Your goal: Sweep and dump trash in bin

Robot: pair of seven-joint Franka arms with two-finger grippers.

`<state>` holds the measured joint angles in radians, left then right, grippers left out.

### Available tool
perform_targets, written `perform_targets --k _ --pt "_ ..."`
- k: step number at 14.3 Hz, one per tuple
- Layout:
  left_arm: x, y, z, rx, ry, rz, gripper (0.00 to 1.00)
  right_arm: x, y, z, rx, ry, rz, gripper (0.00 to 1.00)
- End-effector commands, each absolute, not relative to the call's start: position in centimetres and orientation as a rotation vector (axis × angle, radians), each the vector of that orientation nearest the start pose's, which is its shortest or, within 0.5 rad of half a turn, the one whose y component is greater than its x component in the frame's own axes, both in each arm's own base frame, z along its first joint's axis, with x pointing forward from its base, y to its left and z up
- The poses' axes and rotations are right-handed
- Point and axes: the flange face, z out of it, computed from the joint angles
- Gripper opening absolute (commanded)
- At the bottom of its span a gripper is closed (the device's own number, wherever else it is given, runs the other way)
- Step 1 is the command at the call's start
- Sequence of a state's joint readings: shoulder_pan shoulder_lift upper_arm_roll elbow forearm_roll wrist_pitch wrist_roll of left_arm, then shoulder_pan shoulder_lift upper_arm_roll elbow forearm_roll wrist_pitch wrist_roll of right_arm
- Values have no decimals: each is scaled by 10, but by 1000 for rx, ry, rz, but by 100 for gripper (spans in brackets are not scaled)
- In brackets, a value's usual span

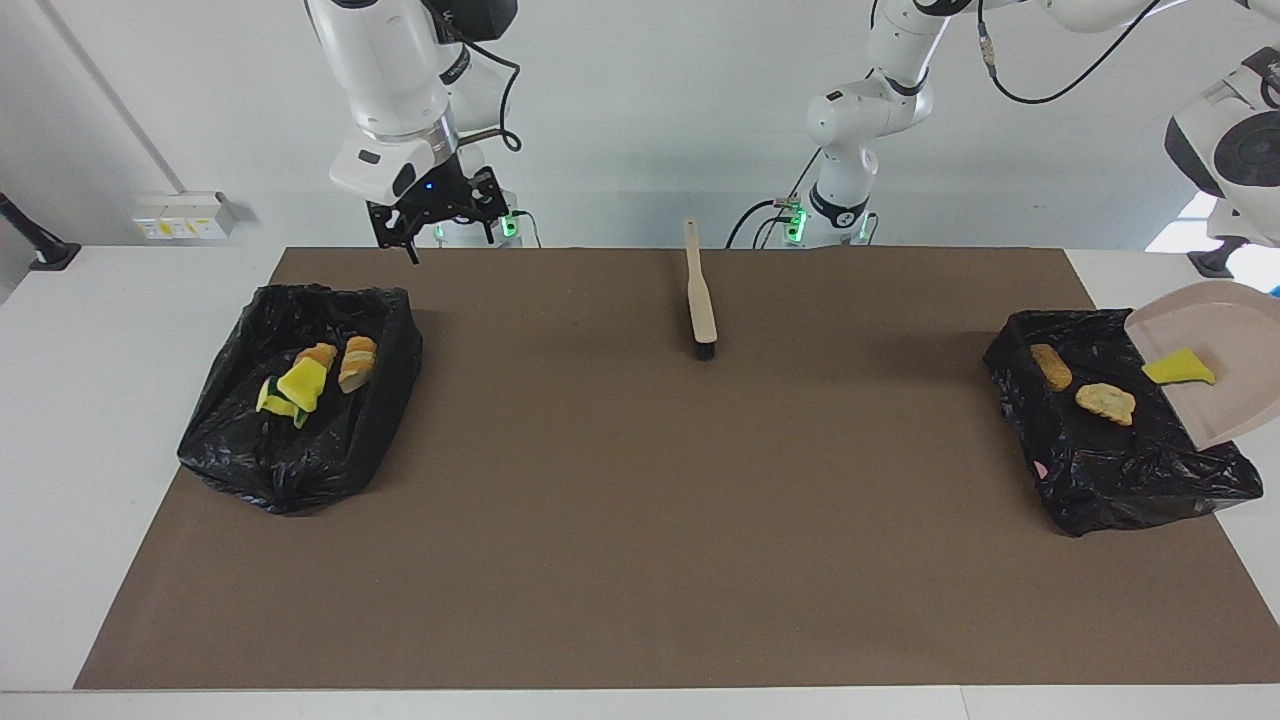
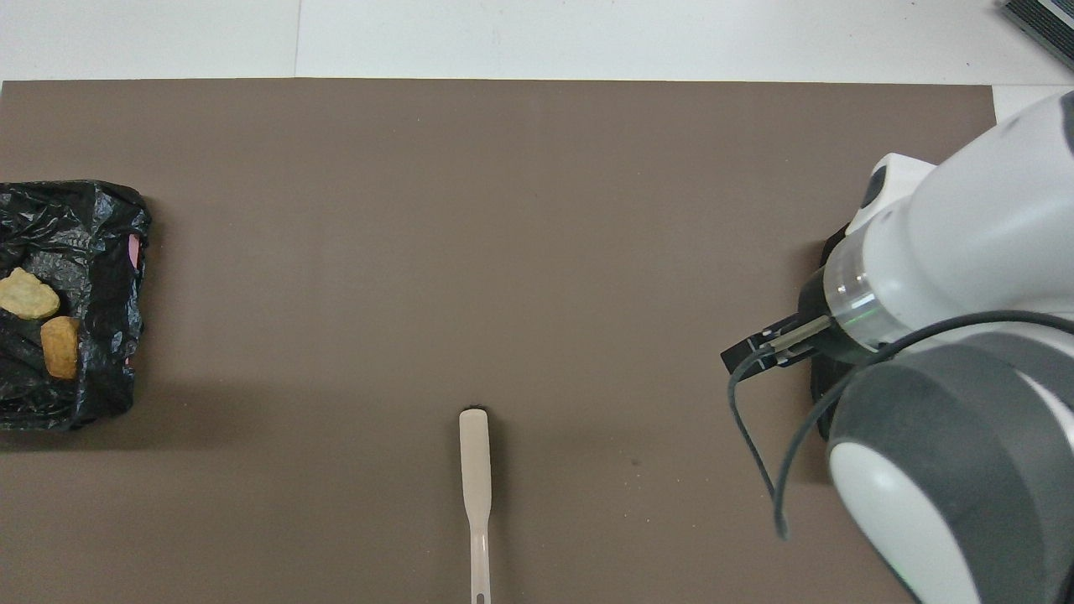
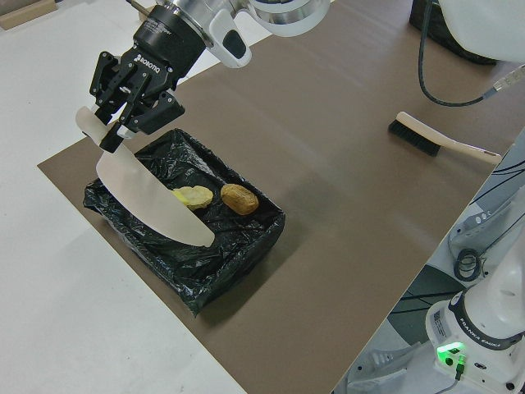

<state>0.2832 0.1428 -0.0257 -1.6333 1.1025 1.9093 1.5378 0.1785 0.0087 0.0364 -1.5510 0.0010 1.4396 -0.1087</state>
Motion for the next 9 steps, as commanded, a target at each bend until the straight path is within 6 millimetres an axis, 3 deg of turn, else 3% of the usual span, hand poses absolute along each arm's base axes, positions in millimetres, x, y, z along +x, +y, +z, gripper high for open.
perform_targets --k 1,4,7,9 --pt "604 192 592 -1475 1541 997 0 537 85 624 -3123 -452 184 100" --pt "608 174 598 -1400 1505 1042 0 547 44 626 -3149 -342 120 100" --pt "607 172 602 -1417 1492 1067 0 548 6 627 -3161 -216 100 100" --pt "605 168 625 -1451 1479 1017 0 543 -11 624 -3166 -95 114 100"
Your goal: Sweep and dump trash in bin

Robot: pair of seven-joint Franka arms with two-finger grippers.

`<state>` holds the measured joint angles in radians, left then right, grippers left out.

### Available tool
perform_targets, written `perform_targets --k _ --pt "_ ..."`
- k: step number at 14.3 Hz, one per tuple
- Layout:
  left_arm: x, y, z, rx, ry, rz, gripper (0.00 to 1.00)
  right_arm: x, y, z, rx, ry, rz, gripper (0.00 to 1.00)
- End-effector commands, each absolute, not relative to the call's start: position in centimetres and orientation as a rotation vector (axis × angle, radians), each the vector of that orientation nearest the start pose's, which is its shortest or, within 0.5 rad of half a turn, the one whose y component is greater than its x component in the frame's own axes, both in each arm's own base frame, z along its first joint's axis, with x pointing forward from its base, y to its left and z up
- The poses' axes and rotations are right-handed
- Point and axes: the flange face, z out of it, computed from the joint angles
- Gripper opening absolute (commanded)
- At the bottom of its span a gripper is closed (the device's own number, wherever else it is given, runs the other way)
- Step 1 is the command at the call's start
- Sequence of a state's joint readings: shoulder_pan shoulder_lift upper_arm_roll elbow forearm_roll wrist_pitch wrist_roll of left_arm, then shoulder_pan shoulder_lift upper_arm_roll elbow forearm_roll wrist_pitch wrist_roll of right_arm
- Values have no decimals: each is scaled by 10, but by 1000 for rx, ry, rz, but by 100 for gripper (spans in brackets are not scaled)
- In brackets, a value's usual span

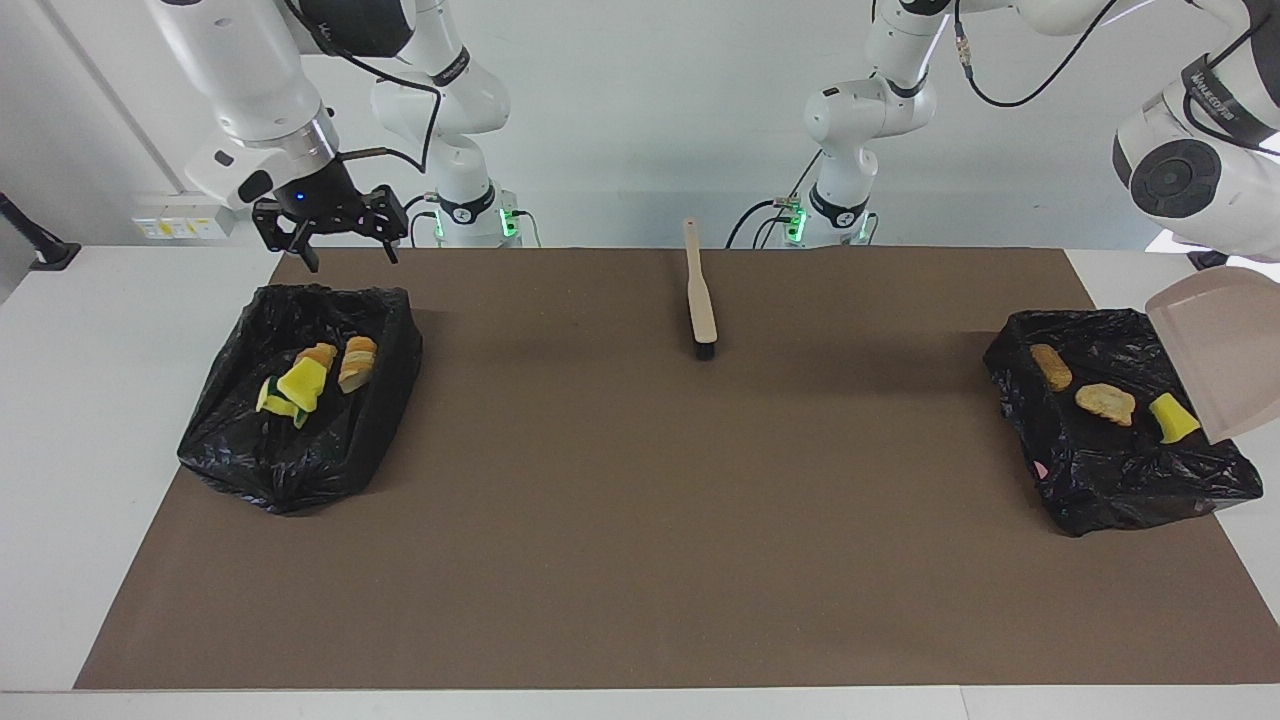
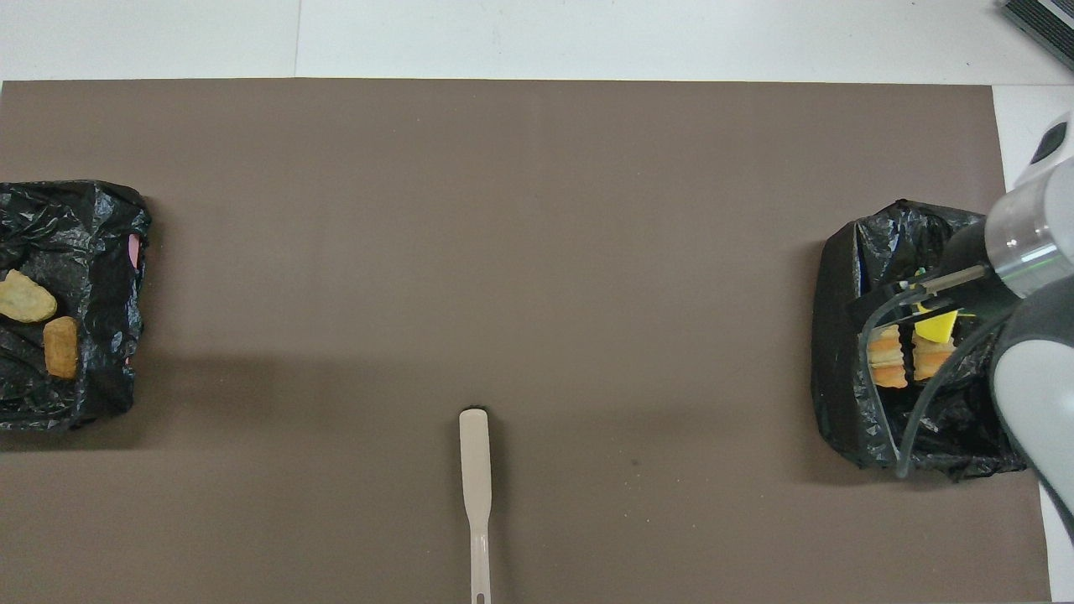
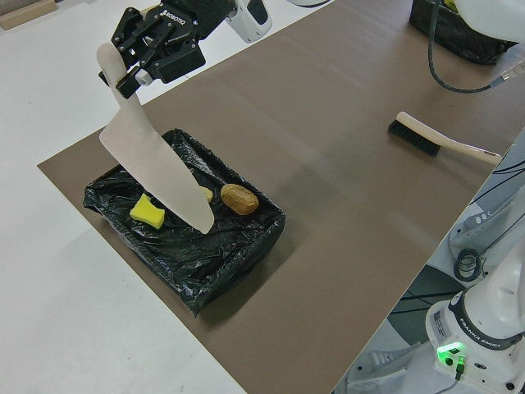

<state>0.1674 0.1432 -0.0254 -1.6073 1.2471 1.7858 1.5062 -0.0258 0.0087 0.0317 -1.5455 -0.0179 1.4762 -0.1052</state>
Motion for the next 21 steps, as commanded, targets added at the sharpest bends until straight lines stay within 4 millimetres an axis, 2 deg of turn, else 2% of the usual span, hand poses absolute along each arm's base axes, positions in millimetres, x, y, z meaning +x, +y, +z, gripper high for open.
perform_targets --k 1,4,6,7,10,13,14,18,21 --pt "603 168 638 -1505 1475 989 0 540 -16 621 -3167 -54 123 100" --pt "590 165 670 -1701 1494 863 0 531 -26 616 -3160 83 129 100" --pt "574 170 678 -1885 1525 767 0 530 -29 615 -3160 132 117 100" --pt "561 166 692 -1946 1519 718 0 528 -28 616 -3160 156 117 100" --pt "544 153 696 -2090 1530 638 0 525 -28 615 -3158 171 121 100" --pt "532 138 696 -2337 1398 472 0 528 -30 616 -3169 154 91 100" --pt "523 132 705 -2426 1320 377 0 532 -30 616 -3171 146 54 100" --pt "503 94 686 -2741 967 222 0 536 -27 617 -3159 150 17 100" --pt "493 32 664 -2877 741 189 0 535 -25 617 -3155 145 31 100"
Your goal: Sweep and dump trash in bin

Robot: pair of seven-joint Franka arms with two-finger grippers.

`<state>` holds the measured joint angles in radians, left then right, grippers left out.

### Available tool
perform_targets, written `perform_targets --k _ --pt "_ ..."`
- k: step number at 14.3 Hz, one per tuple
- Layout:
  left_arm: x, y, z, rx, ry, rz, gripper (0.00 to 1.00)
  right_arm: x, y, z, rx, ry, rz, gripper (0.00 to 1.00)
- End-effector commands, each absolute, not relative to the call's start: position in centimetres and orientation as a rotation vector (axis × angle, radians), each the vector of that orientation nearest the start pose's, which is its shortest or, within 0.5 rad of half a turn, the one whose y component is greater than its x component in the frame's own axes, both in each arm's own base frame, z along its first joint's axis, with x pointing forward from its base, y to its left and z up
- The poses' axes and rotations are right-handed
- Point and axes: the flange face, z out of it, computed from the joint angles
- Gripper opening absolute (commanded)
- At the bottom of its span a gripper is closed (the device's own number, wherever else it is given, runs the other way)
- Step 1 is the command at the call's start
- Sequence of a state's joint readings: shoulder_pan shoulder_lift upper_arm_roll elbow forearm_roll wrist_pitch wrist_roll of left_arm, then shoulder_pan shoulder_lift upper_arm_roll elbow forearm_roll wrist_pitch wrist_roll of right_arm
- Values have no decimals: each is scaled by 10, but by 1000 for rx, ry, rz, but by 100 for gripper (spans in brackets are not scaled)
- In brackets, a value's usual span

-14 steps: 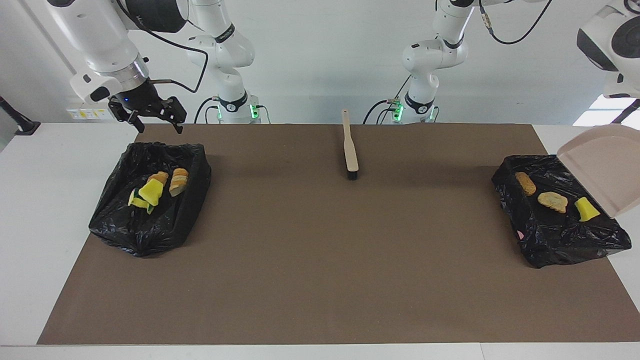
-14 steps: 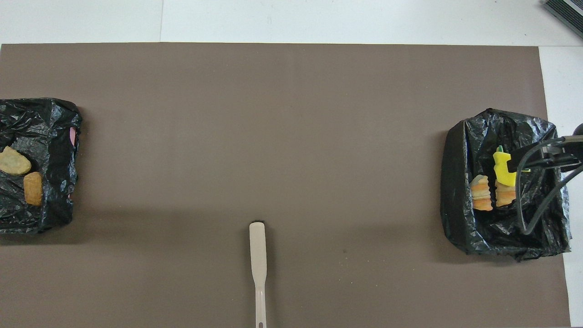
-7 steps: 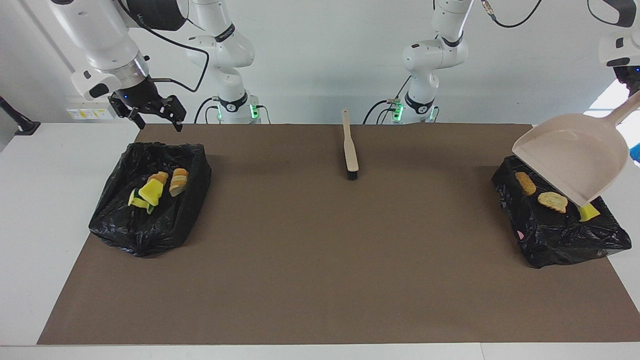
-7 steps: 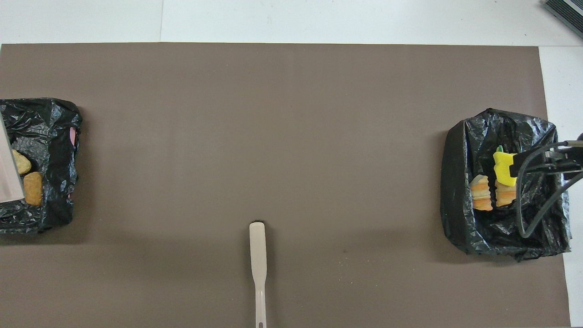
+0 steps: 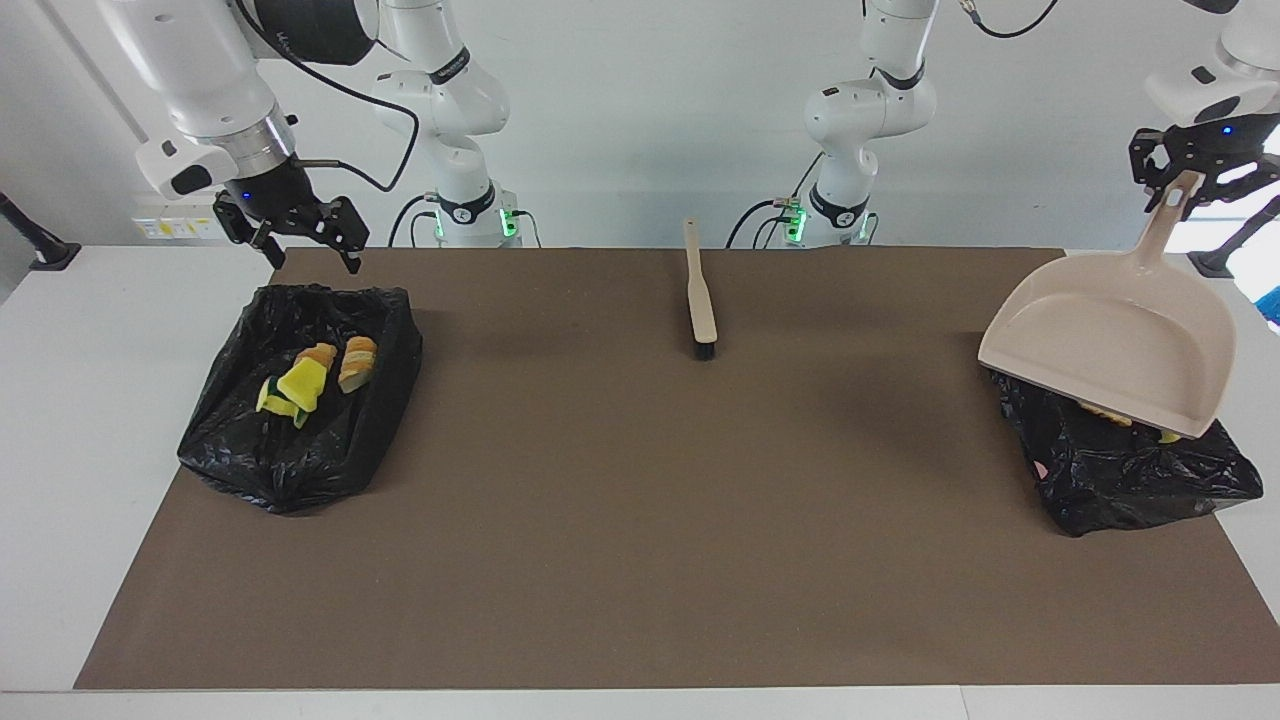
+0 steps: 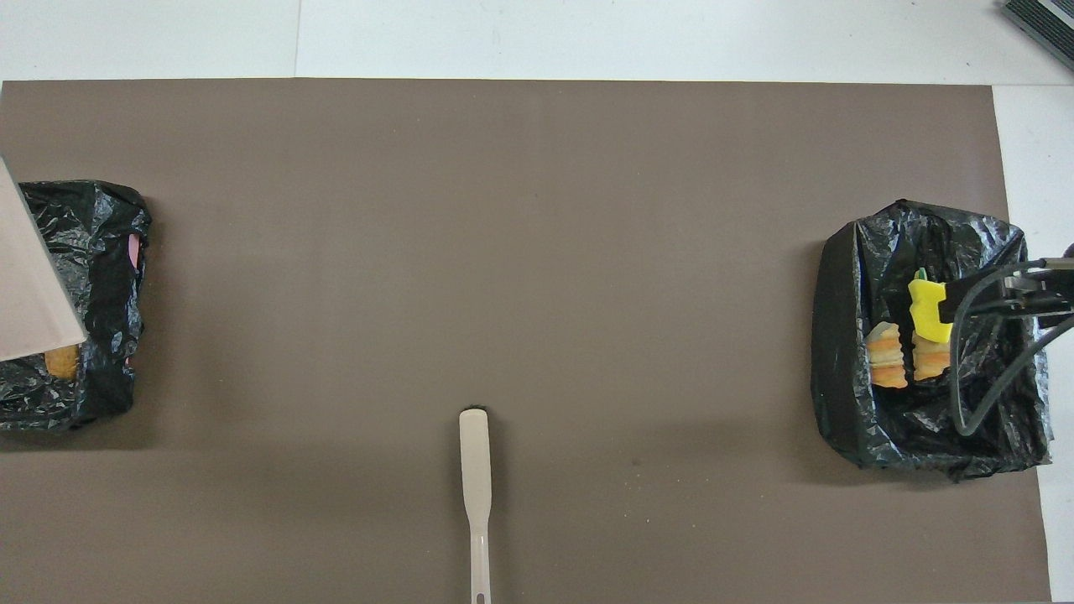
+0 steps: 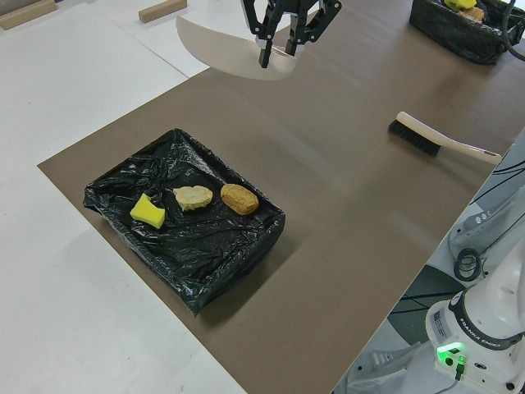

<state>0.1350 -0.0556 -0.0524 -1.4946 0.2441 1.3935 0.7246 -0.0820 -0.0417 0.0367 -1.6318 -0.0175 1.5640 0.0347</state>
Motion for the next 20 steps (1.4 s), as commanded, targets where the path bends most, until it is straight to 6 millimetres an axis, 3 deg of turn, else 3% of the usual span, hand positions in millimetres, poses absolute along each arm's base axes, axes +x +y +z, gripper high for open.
perform_targets --k 1,5,8,10,13,15,17,19,20 --pt "490 15 654 -2921 718 190 0 534 -27 616 -3156 152 41 100" --pt "490 -54 622 -3008 567 152 0 536 -19 618 -3156 126 34 100" --pt "497 -129 573 -3053 316 16 0 536 -15 618 -3155 114 34 100" --pt "495 -163 553 -3157 115 -54 0 536 -16 618 -3155 119 34 100" --pt "494 -211 533 -3185 208 -76 0 536 -15 618 -3155 114 34 100" --pt "498 -256 496 -3191 306 -63 0 536 -16 618 -3155 116 34 100" --pt "500 -299 445 -3171 396 1 0 536 -16 618 -3155 116 34 100" --pt "507 -328 400 -3184 390 -29 0 536 -15 618 -3155 114 34 100" --pt "511 -331 396 -3199 368 -65 0 536 -15 618 -3155 114 34 100"
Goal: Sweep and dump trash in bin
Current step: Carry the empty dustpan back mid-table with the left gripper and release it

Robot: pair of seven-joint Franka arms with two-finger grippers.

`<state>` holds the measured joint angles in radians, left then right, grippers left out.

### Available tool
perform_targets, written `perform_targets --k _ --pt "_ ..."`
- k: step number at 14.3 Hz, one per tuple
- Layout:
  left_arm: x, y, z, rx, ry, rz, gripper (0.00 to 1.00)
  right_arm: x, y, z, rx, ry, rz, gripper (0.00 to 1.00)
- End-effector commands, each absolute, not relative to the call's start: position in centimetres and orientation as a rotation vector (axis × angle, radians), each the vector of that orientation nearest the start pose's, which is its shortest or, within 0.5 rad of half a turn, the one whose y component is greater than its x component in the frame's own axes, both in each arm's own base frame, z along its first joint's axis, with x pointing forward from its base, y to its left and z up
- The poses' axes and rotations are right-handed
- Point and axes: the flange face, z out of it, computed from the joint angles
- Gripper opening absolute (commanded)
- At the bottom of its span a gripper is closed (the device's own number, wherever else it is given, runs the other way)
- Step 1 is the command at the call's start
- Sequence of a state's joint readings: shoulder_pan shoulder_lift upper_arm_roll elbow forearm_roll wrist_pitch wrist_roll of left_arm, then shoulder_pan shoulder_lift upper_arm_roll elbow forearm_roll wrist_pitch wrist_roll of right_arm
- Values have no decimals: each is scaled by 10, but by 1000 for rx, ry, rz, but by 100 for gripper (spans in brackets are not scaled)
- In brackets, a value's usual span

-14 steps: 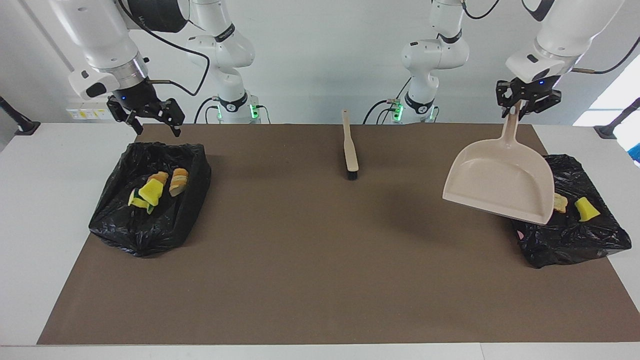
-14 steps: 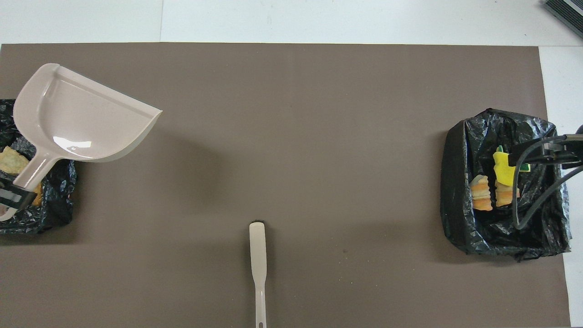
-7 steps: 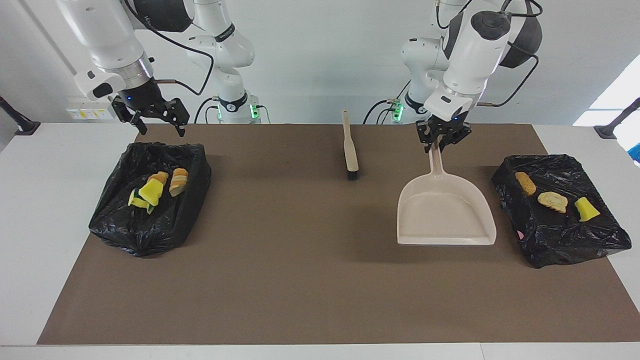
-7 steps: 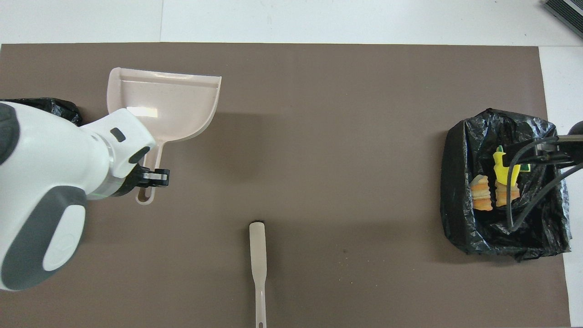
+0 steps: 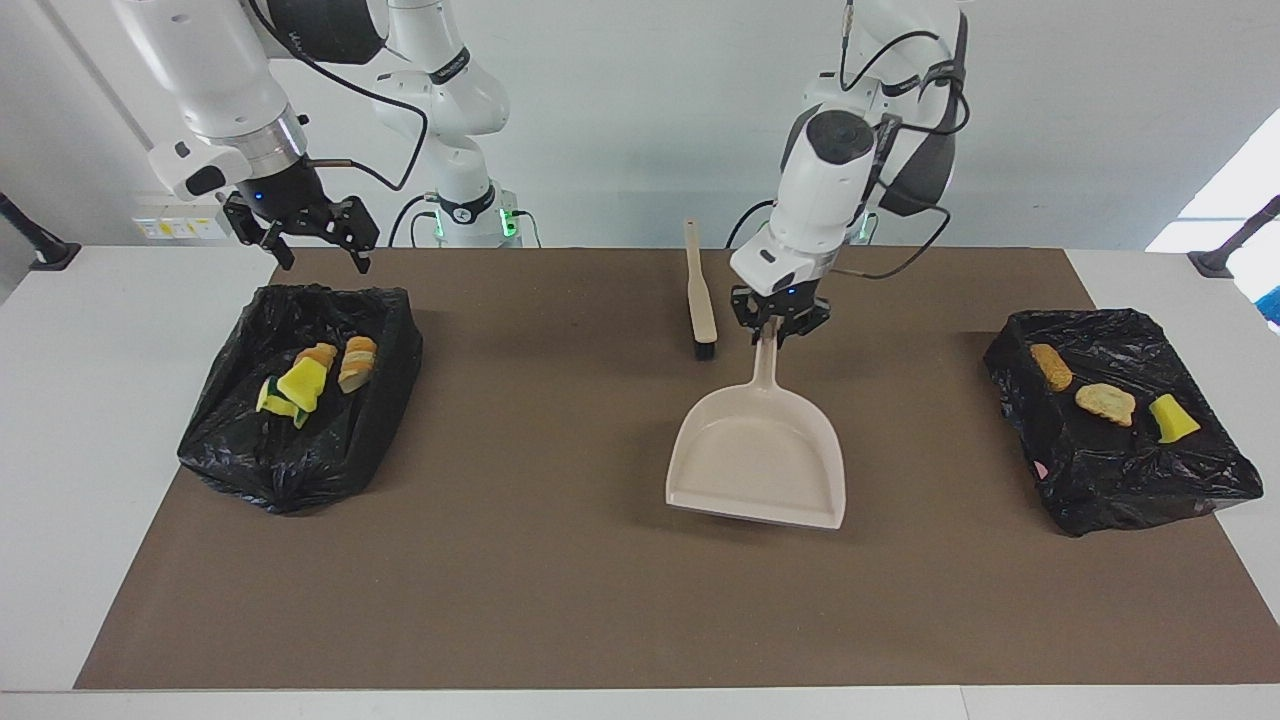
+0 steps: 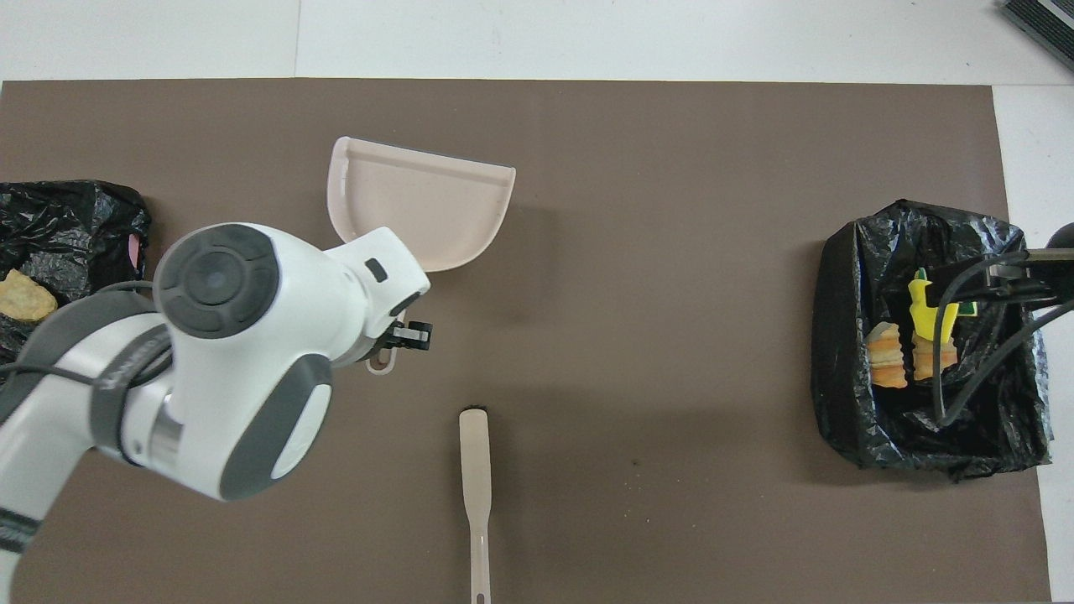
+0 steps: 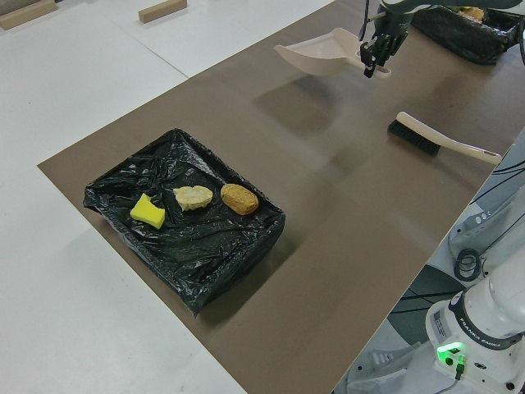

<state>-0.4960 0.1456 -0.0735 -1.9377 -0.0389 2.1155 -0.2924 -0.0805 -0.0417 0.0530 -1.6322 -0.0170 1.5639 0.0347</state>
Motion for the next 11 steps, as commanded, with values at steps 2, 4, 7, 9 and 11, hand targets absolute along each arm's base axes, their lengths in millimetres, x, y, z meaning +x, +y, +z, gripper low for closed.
perform_targets --k 2,4,7,9,11 --pt "515 -333 397 -3239 327 -69 0 536 -15 618 -3155 114 34 100" --pt "516 -334 394 -3256 265 -74 0 536 -15 618 -3155 114 34 100" --pt "510 -342 390 -3259 267 -64 0 536 -15 618 -3155 114 34 100" --pt "507 -345 390 -3269 193 -68 0 536 -16 618 -3155 116 34 100" --pt "507 -346 385 -3268 181 -61 0 536 -15 618 -3155 114 34 100"
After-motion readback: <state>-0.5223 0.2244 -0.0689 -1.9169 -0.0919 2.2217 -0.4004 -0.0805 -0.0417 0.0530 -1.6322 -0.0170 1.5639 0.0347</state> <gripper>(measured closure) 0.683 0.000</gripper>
